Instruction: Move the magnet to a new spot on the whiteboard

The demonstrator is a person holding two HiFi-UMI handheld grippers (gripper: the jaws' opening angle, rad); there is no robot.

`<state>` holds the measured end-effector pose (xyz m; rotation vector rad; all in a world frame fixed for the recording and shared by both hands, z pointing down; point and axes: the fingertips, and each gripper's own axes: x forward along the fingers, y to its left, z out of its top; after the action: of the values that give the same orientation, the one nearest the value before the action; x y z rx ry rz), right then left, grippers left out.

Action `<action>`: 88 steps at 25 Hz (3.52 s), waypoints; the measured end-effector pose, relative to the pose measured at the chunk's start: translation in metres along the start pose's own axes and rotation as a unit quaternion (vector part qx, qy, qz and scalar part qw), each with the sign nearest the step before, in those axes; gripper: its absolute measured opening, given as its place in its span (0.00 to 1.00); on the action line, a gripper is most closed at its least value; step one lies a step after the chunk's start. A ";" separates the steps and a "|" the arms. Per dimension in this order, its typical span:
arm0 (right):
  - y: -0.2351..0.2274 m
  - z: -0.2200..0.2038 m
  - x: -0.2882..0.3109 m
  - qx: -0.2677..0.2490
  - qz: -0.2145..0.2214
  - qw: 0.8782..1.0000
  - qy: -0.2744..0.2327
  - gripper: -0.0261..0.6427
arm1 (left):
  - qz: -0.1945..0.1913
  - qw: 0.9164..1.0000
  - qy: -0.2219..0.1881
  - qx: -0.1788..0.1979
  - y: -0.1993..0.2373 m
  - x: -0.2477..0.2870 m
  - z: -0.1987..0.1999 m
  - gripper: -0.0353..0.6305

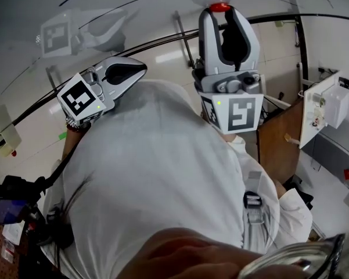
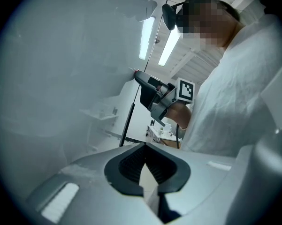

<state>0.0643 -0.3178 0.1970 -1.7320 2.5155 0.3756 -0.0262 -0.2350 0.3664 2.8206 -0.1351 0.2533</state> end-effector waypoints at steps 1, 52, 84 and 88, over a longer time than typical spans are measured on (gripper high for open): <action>0.000 0.000 0.000 -0.002 0.001 1.000 0.000 0.23 | -0.001 1.000 0.003 0.001 0.000 0.000 -0.001 0.06; 0.087 -0.014 -0.181 0.147 0.173 0.972 0.064 0.31 | 0.249 0.963 -0.096 -0.023 -0.187 -0.072 -0.043 0.06; 0.166 0.016 -0.321 0.113 0.187 0.971 0.099 0.31 | 0.215 0.971 -0.099 -0.039 -0.306 -0.083 -0.105 0.06; 0.149 0.025 -0.327 0.095 0.201 0.972 0.079 0.30 | 0.227 0.967 -0.107 -0.050 -0.311 -0.062 -0.100 0.06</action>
<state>0.0433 0.0368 0.2592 -1.2265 2.9015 0.0104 -0.0656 0.0947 0.3574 2.6729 -0.8228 0.0345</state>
